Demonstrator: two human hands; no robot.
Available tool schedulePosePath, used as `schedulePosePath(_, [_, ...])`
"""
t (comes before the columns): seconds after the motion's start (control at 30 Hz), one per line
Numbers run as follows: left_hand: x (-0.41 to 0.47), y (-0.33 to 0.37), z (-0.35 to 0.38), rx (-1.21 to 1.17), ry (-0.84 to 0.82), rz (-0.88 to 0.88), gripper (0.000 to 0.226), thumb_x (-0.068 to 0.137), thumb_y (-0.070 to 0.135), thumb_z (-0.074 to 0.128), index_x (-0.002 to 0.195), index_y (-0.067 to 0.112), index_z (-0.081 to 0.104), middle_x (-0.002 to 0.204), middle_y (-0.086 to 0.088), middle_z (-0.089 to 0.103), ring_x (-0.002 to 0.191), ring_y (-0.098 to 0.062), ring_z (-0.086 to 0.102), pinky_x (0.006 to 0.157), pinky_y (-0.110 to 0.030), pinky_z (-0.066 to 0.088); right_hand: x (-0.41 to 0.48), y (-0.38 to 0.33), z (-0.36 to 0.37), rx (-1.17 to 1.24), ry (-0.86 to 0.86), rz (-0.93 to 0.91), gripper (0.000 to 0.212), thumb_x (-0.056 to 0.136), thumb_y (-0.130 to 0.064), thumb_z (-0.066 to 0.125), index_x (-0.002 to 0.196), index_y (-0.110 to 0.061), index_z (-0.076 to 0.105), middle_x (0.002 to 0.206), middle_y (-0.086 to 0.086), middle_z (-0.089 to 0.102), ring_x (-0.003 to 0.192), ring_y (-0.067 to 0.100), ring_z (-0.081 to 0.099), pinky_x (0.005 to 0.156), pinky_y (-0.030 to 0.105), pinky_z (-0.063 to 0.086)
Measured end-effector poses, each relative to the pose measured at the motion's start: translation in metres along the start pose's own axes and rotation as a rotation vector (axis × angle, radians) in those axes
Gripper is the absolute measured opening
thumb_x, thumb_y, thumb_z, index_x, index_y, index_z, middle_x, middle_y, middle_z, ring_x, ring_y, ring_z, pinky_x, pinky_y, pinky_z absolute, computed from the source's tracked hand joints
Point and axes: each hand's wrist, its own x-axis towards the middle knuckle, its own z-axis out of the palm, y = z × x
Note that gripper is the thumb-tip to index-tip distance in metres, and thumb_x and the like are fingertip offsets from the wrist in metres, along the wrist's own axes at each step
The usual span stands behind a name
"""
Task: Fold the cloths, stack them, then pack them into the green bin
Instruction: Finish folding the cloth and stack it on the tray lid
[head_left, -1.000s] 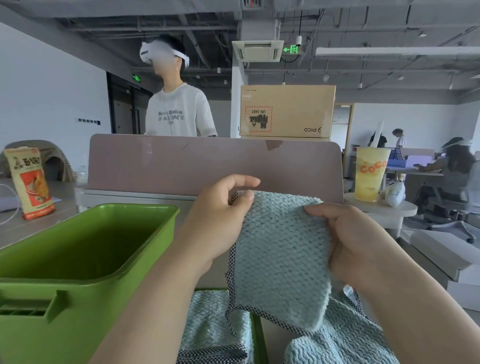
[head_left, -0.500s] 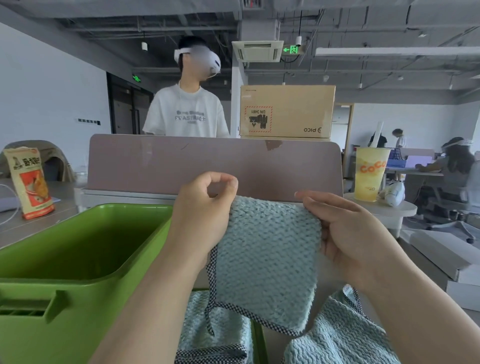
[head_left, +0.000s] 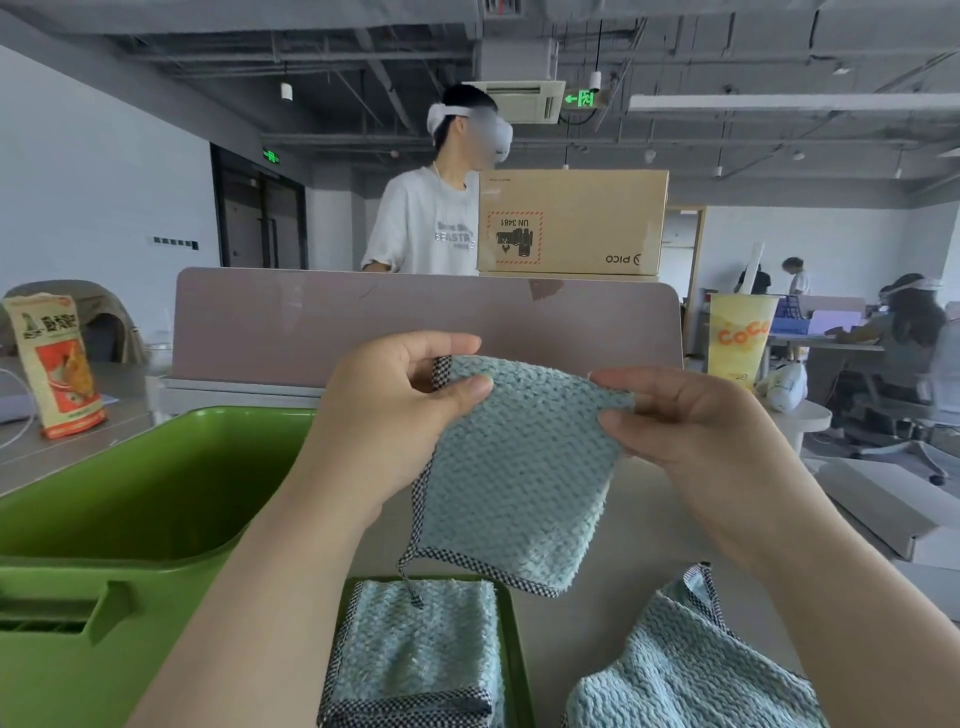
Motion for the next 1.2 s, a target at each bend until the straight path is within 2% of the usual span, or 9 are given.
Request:
schedulePosePath(0.1, [-0.001, 0.002, 0.000, 0.097, 0.026, 0.042, 0.023, 0.074, 0.029, 0.078, 0.093, 0.040, 0.070, 0.087, 0.014, 0.069, 0.081, 0.000, 0.065, 0.075, -0.019, 0.049, 0.000, -0.001, 0.001, -0.078, 0.038, -0.042, 0.026, 0.083, -0.006, 0.069, 0.099, -0.026, 0.073, 0.084, 0.007, 0.072, 0.074, 0.016, 0.063, 0.062, 0.007, 0.044])
schedulePosePath(0.2, [-0.001, 0.003, -0.001, 0.184, 0.045, 0.076, 0.023, 0.074, 0.030, 0.078, 0.095, 0.036, 0.072, 0.076, 0.018, 0.067, 0.066, 0.008, 0.062, 0.057, -0.002, 0.041, 0.000, -0.002, 0.002, -0.123, 0.058, -0.058, 0.024, 0.086, -0.006, 0.066, 0.097, -0.026, 0.072, 0.086, 0.003, 0.073, 0.074, 0.019, 0.066, 0.059, 0.005, 0.043])
schedulePosePath(0.43, [-0.002, 0.007, 0.000, 0.295, 0.075, 0.091, 0.017, 0.073, 0.036, 0.077, 0.089, 0.036, 0.071, 0.072, 0.022, 0.059, 0.066, 0.005, 0.056, 0.052, -0.009, 0.033, 0.000, -0.001, 0.004, -0.182, 0.105, -0.125, 0.029, 0.087, -0.010, 0.064, 0.081, -0.038, 0.066, 0.087, 0.009, 0.073, 0.080, 0.028, 0.068, 0.077, 0.036, 0.055])
schedulePosePath(0.5, [-0.003, 0.008, 0.000, 0.292, 0.071, 0.103, 0.014, 0.073, 0.034, 0.078, 0.083, 0.037, 0.070, 0.068, 0.021, 0.059, 0.058, 0.005, 0.056, 0.048, -0.005, 0.035, 0.000, -0.001, 0.004, -0.199, 0.110, -0.141, 0.029, 0.088, -0.010, 0.064, 0.081, -0.038, 0.065, 0.084, 0.005, 0.073, 0.076, 0.026, 0.068, 0.076, 0.036, 0.054])
schedulePosePath(0.7, [-0.004, 0.009, 0.000, 0.297, 0.078, 0.141, 0.015, 0.072, 0.031, 0.079, 0.069, 0.038, 0.065, 0.063, 0.018, 0.056, 0.056, 0.005, 0.054, 0.049, -0.003, 0.035, 0.001, 0.002, 0.003, -0.320, 0.135, -0.165, 0.032, 0.089, -0.011, 0.062, 0.075, -0.040, 0.059, 0.083, -0.005, 0.067, 0.073, 0.016, 0.063, 0.069, 0.023, 0.048])
schedulePosePath(0.77, [-0.004, 0.010, -0.001, 0.277, 0.087, 0.155, 0.018, 0.071, 0.031, 0.079, 0.068, 0.040, 0.063, 0.082, 0.018, 0.056, 0.072, -0.001, 0.054, 0.062, -0.008, 0.037, 0.001, 0.001, 0.003, -0.350, 0.142, -0.193, 0.032, 0.090, -0.011, 0.060, 0.077, -0.040, 0.057, 0.095, -0.005, 0.061, 0.082, 0.002, 0.059, 0.067, 0.002, 0.038])
schedulePosePath(0.87, [-0.004, 0.011, -0.003, 0.159, 0.037, 0.120, 0.014, 0.073, 0.030, 0.078, 0.069, 0.037, 0.066, 0.095, 0.019, 0.065, 0.085, -0.005, 0.057, 0.077, -0.024, 0.043, 0.002, -0.002, 0.001, -0.344, 0.132, -0.199, 0.027, 0.092, -0.011, 0.057, 0.080, -0.035, 0.055, 0.091, -0.005, 0.062, 0.079, -0.005, 0.055, 0.062, -0.002, 0.035])
schedulePosePath(1.03, [-0.005, 0.012, 0.002, -0.161, -0.064, 0.006, 0.013, 0.072, 0.022, 0.078, 0.071, 0.033, 0.071, 0.072, 0.012, 0.071, 0.072, -0.005, 0.067, 0.059, -0.015, 0.049, 0.002, 0.005, 0.006, 0.001, 0.185, -0.084, 0.019, 0.095, -0.013, 0.054, 0.084, -0.024, 0.066, 0.076, 0.004, 0.069, 0.069, 0.025, 0.059, 0.072, 0.037, 0.050])
schedulePosePath(1.2, [-0.004, 0.013, 0.006, -0.407, -0.062, -0.108, 0.019, 0.056, 0.030, 0.076, 0.076, 0.032, 0.076, 0.093, -0.009, 0.072, 0.085, -0.023, 0.070, 0.077, -0.035, 0.057, -0.004, -0.001, 0.015, 0.670, -0.073, 0.383, 0.022, 0.088, -0.028, 0.062, 0.092, -0.010, 0.074, 0.088, 0.007, 0.076, 0.082, 0.027, 0.072, 0.078, 0.041, 0.055])
